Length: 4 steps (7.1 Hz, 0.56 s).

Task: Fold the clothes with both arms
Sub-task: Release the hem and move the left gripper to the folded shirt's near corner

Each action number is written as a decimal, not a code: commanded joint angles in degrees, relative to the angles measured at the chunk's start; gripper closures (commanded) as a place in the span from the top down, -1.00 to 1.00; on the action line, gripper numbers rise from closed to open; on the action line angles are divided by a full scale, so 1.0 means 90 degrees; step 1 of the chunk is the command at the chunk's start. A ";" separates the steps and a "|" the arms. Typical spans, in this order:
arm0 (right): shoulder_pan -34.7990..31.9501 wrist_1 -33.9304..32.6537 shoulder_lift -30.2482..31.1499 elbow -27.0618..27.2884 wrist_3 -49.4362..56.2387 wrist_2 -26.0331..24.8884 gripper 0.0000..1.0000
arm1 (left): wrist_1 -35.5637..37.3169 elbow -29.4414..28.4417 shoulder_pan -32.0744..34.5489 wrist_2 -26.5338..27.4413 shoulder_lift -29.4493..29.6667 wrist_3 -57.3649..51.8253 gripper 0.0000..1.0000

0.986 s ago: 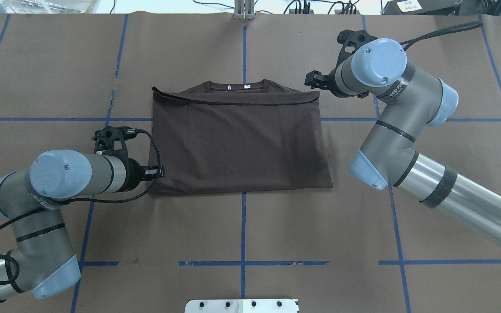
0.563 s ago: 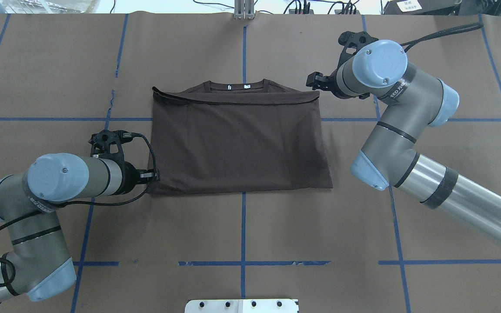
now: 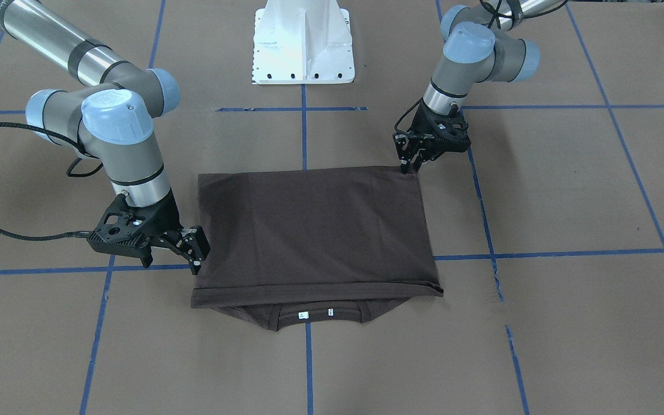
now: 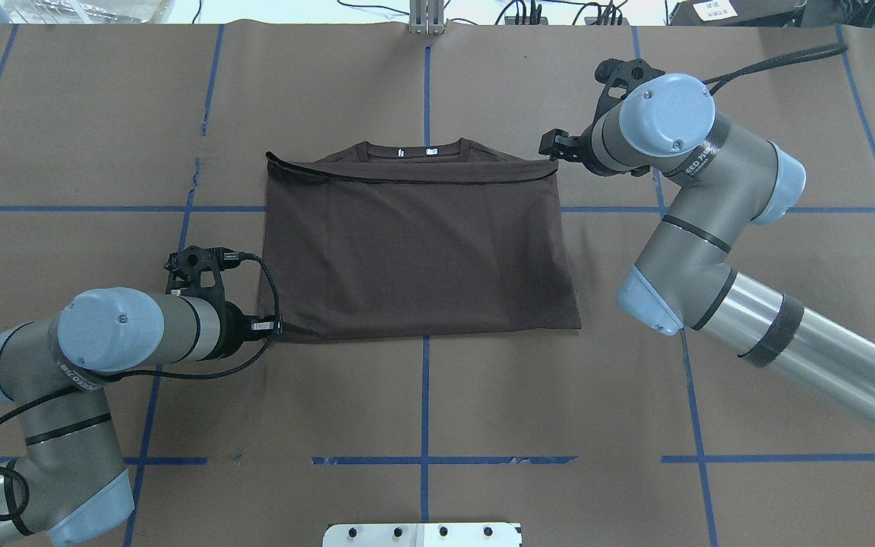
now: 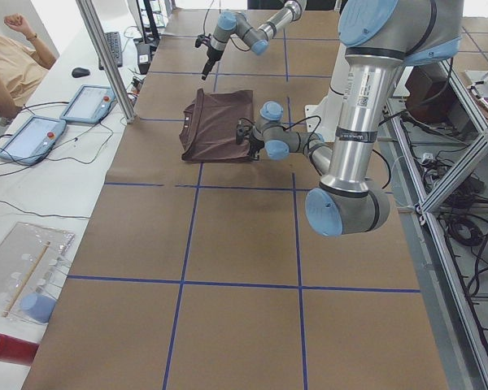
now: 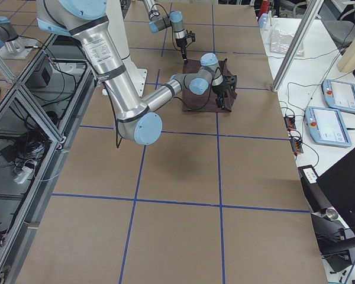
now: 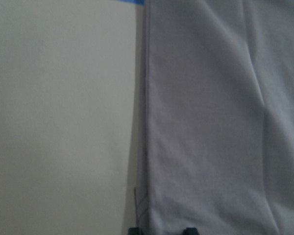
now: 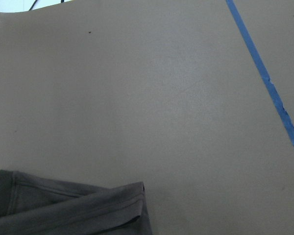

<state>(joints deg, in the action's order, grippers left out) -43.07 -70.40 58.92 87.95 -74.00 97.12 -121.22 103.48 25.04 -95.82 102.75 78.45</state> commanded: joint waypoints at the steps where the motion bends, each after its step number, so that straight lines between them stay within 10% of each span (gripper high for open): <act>1: 0.0000 0.0010 -0.0003 0.0003 0.0000 0.0000 1.00 | 0.0002 0.0016 -0.0009 0.0002 -0.0020 -0.0006 -1.00; 4: -0.0019 0.0010 0.0006 -0.0007 0.0088 -0.0010 1.00 | 0.0012 -0.0177 0.0932 -0.0037 -0.0010 -0.1707 -1.00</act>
<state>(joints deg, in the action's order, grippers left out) -43.15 -70.32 58.94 87.93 -73.34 97.04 -121.15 103.17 28.40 -96.03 102.64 71.00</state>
